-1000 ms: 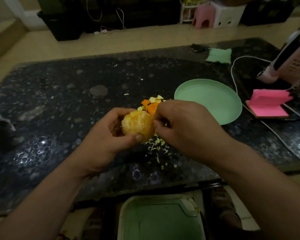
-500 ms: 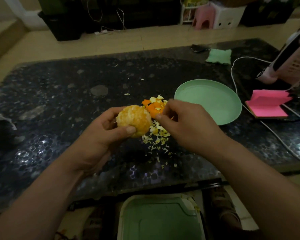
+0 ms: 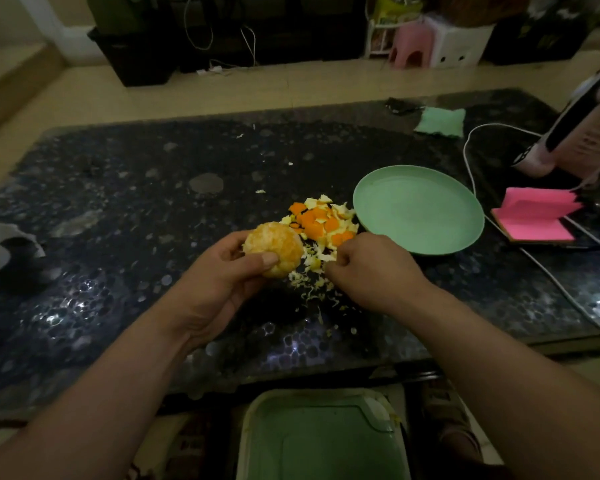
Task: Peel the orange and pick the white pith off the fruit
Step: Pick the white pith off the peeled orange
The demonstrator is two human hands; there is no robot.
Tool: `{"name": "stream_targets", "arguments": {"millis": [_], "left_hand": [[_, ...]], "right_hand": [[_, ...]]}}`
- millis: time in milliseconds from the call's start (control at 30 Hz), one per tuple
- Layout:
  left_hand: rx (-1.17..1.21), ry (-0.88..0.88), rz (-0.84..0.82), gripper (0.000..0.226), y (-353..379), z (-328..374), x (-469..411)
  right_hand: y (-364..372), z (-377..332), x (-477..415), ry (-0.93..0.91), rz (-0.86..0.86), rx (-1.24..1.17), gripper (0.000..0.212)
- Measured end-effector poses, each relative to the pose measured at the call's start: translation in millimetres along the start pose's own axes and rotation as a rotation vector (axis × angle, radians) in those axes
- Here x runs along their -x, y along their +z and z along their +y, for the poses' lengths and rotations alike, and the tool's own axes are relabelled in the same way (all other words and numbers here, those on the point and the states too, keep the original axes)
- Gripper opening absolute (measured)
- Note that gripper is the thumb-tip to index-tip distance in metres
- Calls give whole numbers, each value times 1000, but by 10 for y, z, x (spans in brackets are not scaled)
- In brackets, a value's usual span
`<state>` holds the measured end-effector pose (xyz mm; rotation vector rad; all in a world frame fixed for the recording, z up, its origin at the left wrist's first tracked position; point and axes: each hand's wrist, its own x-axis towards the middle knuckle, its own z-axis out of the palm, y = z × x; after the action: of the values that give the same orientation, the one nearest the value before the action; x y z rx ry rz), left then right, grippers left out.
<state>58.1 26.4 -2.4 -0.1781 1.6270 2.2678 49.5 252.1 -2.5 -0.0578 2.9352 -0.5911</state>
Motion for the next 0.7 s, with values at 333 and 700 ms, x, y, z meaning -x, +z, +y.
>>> {"name": "stream_targets", "arguments": {"millis": [333,700], "left_hand": [[164,-86,-77,60,-2,-4,25],[259,-163,-65,61,115,-52,15]], "right_hand": [[-84,-93,49,-94,30,-145,41],[-95,-55,-22,-45,63,-209,49]]}}
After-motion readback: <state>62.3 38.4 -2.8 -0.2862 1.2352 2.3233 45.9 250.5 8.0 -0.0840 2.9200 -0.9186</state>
